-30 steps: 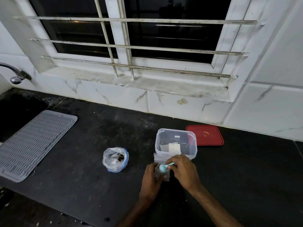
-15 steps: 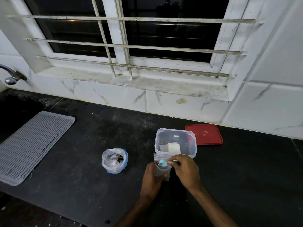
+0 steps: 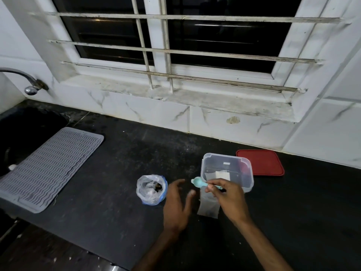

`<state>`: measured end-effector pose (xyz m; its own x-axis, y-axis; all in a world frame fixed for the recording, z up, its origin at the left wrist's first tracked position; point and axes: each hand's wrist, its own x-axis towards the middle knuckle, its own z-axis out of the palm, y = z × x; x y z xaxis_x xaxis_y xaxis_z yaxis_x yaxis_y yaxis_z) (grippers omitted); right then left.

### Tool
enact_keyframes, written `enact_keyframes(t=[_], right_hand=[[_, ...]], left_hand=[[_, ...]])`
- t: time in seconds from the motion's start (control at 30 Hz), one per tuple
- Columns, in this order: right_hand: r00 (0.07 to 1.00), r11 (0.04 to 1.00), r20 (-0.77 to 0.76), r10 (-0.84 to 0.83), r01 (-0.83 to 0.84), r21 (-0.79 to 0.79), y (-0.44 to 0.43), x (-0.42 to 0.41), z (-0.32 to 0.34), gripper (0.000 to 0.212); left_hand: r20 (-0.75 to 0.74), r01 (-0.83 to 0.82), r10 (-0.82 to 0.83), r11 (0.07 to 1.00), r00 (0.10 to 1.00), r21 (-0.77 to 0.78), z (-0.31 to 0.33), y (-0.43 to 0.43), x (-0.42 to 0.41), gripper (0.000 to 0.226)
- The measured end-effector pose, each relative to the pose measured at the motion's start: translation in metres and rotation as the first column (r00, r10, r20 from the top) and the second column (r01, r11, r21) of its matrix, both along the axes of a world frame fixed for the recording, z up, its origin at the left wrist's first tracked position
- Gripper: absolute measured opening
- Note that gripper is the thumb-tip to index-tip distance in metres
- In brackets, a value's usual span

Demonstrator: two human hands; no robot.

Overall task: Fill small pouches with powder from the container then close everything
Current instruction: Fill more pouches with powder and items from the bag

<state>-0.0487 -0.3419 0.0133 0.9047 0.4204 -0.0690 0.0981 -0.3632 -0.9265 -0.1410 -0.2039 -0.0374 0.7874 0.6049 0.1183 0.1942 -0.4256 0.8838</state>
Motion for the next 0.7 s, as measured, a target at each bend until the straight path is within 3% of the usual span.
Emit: enact_keyframes(t=[0.07,0.13,0.23,0.37,0.47,0.6,0.7], right_hand=[[0.996,0.996,0.033,0.077,-0.076,-0.049,0.031,-0.01,0.003,0.014],[0.983,0.982,0.096,0.155,-0.143,-0.124,0.066,-0.02,-0.001,0.013],[0.937,0.928,0.218,0.272,-0.195,-0.317,0.12,-0.034,-0.012,0.016],[0.892,0.757,0.19,0.409,-0.216,-0.617,0.167,-0.038,-0.027,0.023],[0.883,0.635,0.122,0.454,-0.223,-0.74,0.183,-0.034,-0.031,0.023],[0.893,0.612,0.139,0.429,-0.174,-0.772,0.188,-0.028,-0.041,0.024],[0.924,0.638,0.144,0.355,-0.127,-0.759,0.191,-0.029,-0.048,0.025]], left_hand=[[0.099,-0.207,0.203,0.978,0.974,0.037,0.004,0.033,-0.005,0.028],[0.086,-0.401,0.396,0.915,0.914,0.05,0.003,0.071,-0.01,0.03],[-0.18,-0.544,0.549,0.835,0.816,0.083,-0.012,0.116,-0.017,0.058],[-0.499,-0.463,0.443,0.882,0.745,0.092,-0.033,0.123,-0.017,0.091],[-0.625,-0.386,0.355,0.918,0.696,0.093,-0.043,0.129,-0.015,0.09],[-0.614,-0.314,0.259,0.949,0.745,0.018,-0.046,0.148,-0.014,0.068],[-0.524,-0.296,0.165,0.939,0.836,-0.176,-0.042,0.164,-0.016,0.044]])
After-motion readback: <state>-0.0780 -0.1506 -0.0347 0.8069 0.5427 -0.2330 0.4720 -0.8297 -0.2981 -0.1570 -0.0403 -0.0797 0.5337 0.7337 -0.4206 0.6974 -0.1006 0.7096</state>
